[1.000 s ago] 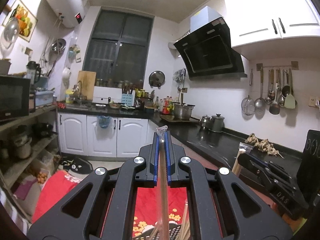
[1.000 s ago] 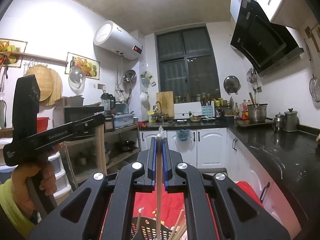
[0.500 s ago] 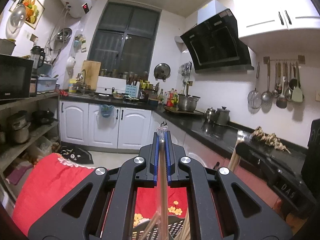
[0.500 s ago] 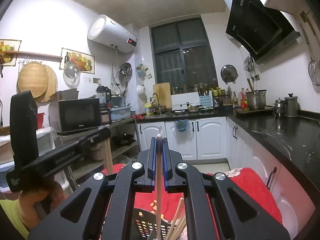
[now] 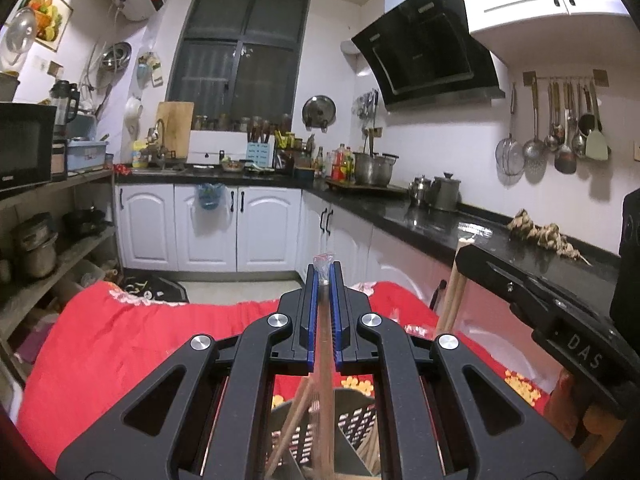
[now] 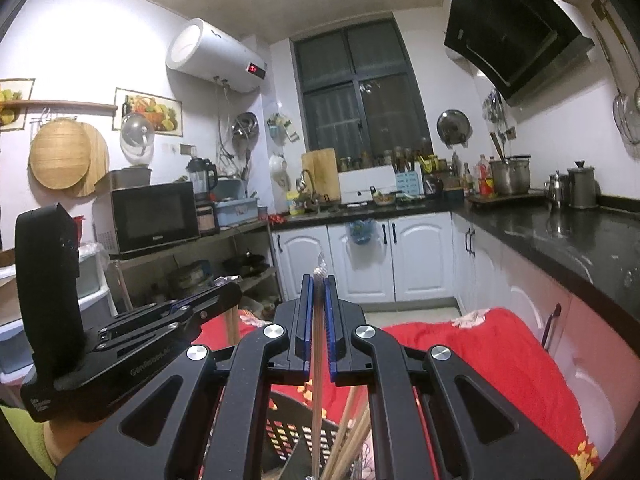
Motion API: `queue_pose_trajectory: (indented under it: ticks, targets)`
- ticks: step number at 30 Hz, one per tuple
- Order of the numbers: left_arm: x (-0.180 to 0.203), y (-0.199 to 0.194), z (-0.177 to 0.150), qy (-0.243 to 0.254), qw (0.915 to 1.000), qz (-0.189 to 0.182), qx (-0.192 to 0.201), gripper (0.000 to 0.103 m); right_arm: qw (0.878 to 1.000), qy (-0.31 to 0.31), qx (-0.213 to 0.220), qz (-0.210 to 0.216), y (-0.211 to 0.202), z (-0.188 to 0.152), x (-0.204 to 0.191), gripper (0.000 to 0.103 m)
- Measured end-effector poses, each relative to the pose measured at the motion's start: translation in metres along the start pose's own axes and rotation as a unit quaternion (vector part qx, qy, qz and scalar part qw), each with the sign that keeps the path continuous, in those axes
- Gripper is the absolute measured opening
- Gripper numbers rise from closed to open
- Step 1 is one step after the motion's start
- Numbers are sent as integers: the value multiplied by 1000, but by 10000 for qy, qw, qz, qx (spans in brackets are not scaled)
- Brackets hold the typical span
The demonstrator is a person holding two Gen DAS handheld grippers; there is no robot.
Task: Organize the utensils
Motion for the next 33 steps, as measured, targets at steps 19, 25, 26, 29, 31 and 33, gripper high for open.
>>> queue_pose_trajectory:
  ticks: [19, 25, 26, 29, 31, 33]
  targets:
    - [-9, -31, -12, -306, 9970, -235, -665, 51, 9973, -11, -625, -391, -30, -24, 9, 42]
    - [-5, -60, -13, -273, 9971, -188, -679, 79, 9966, -69, -691, -443, -57, -25, 5, 55]
    - [-5, -65, -13, -260, 9973, -158, -663, 85, 9966, -82, -698, -439, -62, -26, 4, 58]
    - [-8, -86, -18, -355, 9976, -98, -587, 93, 9966, -94, -701, -418, -78, -31, 0, 67]
    - [-10, -95, -23, -366, 9971, 6, -672, 93, 9962, -96, -763, -404, -87, -37, -3, 71]
    - [-10, -102, -27, -397, 9962, 40, -773, 93, 9955, -90, -838, -424, -95, -44, -6, 74]
Point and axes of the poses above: each gripper's, at about its wrist camera, not at the fingertips, and y roughly the way its jaws point, x to its right, z to its top, the point moved 1 cm from there along y, roughly the way its jaws point, and after that the axes turned 3 degrees about y, right-handed, at the moved point
